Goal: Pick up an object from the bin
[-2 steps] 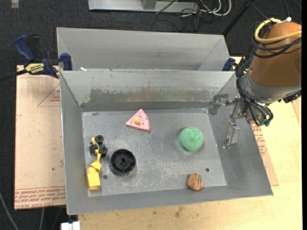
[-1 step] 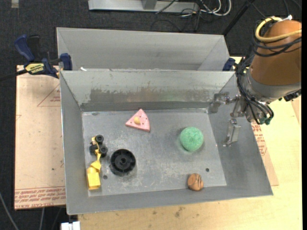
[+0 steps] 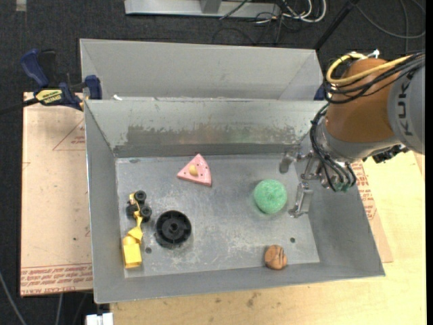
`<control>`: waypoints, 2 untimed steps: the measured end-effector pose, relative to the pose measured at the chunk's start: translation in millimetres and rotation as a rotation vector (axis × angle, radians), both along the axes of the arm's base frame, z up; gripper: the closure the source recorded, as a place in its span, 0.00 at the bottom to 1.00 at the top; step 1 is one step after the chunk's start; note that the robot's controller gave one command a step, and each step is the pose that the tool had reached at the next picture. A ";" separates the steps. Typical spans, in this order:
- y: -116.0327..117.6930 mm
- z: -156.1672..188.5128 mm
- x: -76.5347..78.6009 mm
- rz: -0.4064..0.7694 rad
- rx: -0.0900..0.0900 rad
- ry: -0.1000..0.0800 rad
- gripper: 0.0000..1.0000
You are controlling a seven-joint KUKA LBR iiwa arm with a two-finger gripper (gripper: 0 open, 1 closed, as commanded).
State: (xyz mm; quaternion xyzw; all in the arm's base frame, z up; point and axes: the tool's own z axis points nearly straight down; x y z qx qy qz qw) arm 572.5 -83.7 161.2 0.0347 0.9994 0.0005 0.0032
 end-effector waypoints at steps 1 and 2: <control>5.0 -40.5 0.3 -0.059 0.002 0.008 0.00; 14.7 -18.1 2.8 -0.046 0.000 0.001 0.00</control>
Offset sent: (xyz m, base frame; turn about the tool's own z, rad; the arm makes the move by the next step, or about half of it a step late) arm 0.0015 0.0139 -0.0192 0.0488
